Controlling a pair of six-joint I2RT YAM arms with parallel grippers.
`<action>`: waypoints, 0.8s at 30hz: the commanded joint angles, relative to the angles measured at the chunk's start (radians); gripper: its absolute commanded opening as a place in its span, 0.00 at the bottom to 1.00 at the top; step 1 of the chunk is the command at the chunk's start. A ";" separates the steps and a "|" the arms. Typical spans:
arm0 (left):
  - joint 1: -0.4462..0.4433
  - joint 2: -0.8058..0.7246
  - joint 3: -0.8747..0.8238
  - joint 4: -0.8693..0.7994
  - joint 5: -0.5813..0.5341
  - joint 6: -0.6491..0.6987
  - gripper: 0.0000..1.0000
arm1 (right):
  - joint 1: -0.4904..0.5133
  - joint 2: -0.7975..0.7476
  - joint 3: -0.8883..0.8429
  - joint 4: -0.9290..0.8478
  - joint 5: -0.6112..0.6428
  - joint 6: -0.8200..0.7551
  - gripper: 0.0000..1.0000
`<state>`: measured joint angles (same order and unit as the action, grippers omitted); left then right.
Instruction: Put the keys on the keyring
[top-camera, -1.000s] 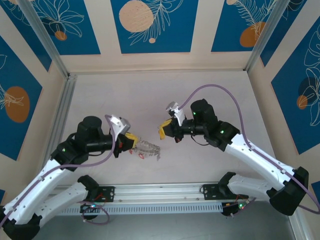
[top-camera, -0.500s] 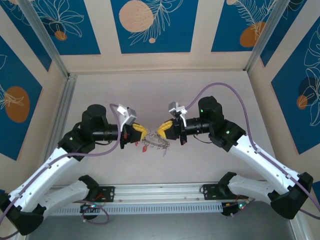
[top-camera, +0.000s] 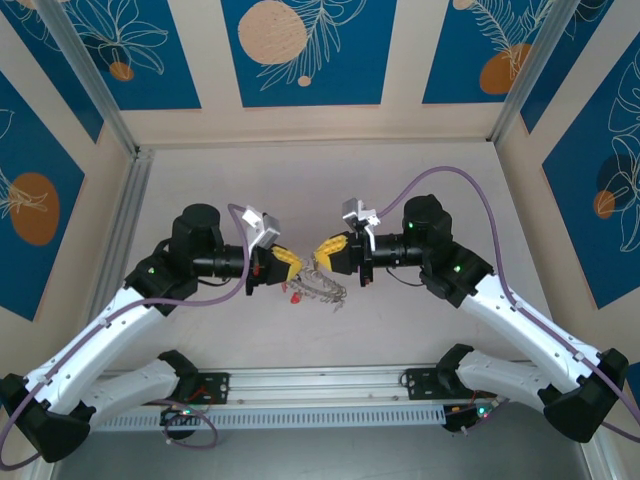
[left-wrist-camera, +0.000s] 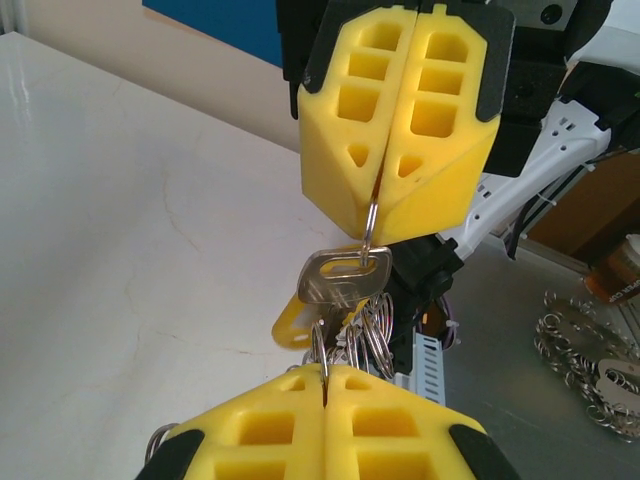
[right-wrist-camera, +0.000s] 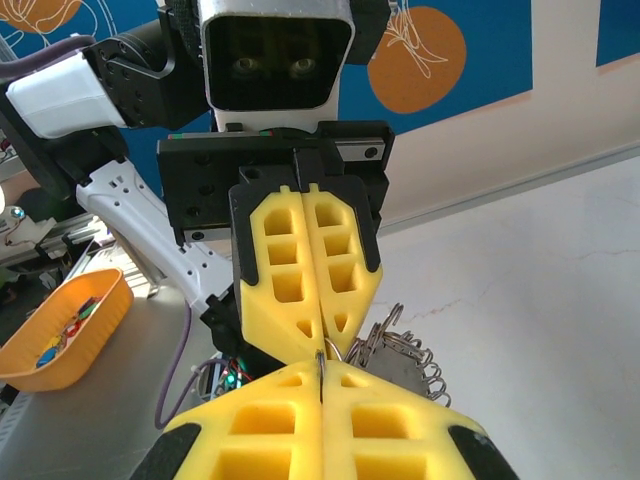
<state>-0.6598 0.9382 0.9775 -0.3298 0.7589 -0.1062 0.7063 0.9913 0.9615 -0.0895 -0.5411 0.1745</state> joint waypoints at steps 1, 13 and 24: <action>-0.008 -0.011 0.038 0.061 0.048 -0.013 0.00 | 0.004 0.008 -0.011 0.006 0.000 -0.020 0.00; -0.008 -0.021 0.031 0.086 0.060 -0.027 0.00 | 0.007 0.033 -0.006 -0.004 -0.022 -0.038 0.00; -0.008 -0.015 0.016 0.123 0.063 -0.042 0.00 | 0.012 0.023 -0.006 -0.011 -0.076 -0.038 0.00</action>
<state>-0.6624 0.9371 0.9775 -0.2695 0.7864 -0.1337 0.7113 1.0248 0.9615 -0.0975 -0.5724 0.1524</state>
